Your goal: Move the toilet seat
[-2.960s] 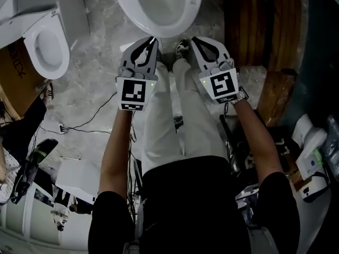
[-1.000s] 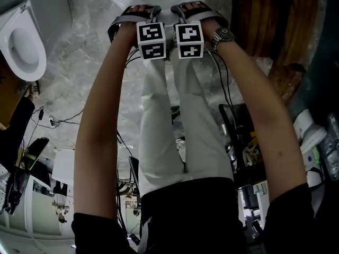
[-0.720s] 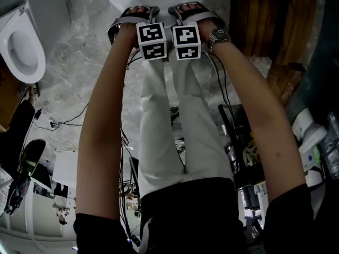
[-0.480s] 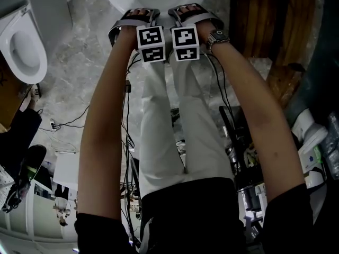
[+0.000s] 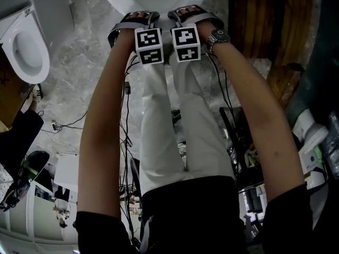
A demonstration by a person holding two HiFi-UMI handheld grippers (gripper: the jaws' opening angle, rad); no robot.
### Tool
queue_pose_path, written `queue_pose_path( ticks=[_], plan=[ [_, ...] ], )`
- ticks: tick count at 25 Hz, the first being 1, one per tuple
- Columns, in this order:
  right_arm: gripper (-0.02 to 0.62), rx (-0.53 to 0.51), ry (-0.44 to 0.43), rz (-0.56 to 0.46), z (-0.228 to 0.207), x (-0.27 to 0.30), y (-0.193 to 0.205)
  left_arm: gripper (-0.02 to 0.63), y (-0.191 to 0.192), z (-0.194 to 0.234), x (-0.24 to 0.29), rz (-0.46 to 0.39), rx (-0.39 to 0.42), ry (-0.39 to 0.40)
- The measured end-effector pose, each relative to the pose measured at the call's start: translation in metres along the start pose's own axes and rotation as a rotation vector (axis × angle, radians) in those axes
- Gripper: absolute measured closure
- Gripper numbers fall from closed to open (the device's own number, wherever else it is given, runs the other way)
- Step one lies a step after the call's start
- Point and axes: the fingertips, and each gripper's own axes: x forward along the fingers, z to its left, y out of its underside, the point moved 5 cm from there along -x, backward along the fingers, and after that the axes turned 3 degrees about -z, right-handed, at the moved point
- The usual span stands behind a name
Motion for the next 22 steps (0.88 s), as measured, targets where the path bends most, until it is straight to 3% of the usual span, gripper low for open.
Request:
queue_pose_path(
  ticks=[14, 22],
  plan=[
    [0.346, 0.007, -0.082, -0.016, -0.001, -0.036, -0.007, 0.333, -0.014, -0.003, -0.031, -0.019, -0.004, -0.018],
    [0.348, 0.005, -0.140, -0.025, -0.004, -0.055, -0.012, 0.333, -0.017, -0.012, -0.042, -0.019, 0.074, -0.206]
  ],
)
